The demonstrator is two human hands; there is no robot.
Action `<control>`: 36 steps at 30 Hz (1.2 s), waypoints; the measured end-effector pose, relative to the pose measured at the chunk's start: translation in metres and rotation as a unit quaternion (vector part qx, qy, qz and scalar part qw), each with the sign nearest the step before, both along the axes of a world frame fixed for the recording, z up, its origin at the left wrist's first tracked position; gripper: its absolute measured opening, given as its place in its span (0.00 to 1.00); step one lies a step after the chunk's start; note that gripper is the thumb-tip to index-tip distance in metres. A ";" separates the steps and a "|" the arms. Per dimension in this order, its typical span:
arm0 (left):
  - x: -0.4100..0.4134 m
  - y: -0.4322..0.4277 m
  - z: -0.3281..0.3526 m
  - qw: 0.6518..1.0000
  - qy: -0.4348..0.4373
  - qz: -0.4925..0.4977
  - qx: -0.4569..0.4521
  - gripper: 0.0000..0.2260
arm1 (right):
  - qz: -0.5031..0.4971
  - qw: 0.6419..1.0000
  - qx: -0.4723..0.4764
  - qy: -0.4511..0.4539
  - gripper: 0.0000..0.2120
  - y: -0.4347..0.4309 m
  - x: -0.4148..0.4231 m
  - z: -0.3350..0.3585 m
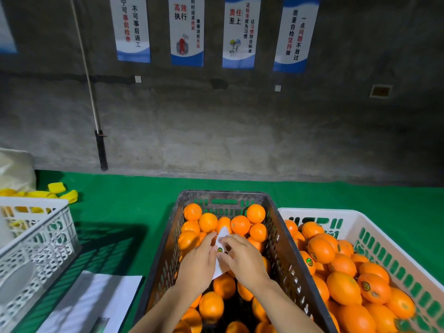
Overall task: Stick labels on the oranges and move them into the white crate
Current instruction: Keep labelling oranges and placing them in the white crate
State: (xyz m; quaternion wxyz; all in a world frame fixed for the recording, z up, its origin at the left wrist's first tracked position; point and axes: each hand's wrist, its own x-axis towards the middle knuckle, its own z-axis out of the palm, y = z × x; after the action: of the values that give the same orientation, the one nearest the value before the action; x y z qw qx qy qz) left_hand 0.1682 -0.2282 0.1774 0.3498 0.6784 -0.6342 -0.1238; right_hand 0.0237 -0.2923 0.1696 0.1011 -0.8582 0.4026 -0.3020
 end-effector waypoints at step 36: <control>0.003 0.002 0.009 0.979 -0.150 0.112 0.081 0.21 | -0.317 0.732 0.520 -0.304 0.10 -0.024 -0.032 -0.008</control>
State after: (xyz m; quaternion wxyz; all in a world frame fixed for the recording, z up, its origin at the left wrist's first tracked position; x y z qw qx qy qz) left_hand 0.1714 -0.2261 0.1861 0.2061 0.7820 -0.5874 -0.0312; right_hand -0.0086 -0.3167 0.1611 0.5474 -0.3561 0.6933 -0.3048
